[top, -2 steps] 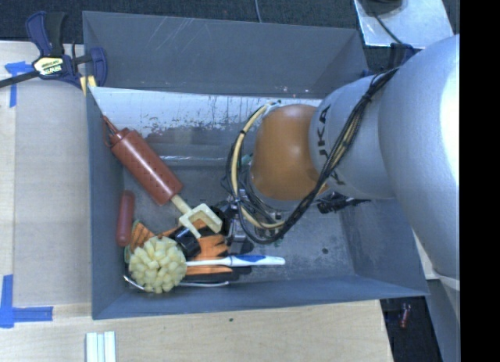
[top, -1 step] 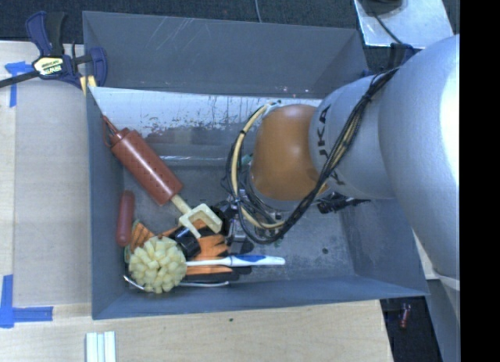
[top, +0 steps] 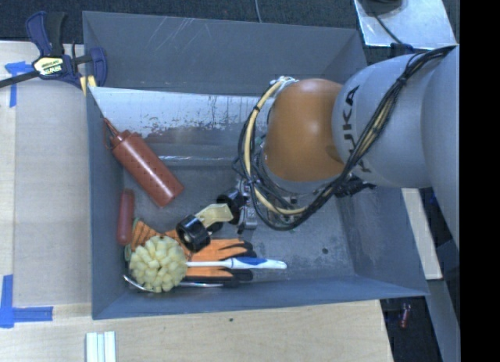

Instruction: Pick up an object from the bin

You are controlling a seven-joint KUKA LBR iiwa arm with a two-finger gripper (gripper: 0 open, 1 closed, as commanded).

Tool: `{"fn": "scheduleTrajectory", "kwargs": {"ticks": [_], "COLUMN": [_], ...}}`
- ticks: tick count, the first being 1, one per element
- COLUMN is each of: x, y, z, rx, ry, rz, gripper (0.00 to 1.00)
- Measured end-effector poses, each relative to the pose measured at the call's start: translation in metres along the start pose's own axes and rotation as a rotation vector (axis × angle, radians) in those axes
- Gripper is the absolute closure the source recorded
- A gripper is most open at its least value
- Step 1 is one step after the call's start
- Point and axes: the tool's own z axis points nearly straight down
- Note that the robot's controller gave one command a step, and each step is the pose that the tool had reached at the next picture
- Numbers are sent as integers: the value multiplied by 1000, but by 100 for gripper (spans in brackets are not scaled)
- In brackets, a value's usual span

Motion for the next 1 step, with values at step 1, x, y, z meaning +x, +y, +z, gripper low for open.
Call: {"fn": "scheduleTrajectory", "kwargs": {"ticks": [1], "x": [-7], "y": [-3], "z": [-75], "rx": [1], "ry": [4], "rz": [12], "gripper": [100]}}
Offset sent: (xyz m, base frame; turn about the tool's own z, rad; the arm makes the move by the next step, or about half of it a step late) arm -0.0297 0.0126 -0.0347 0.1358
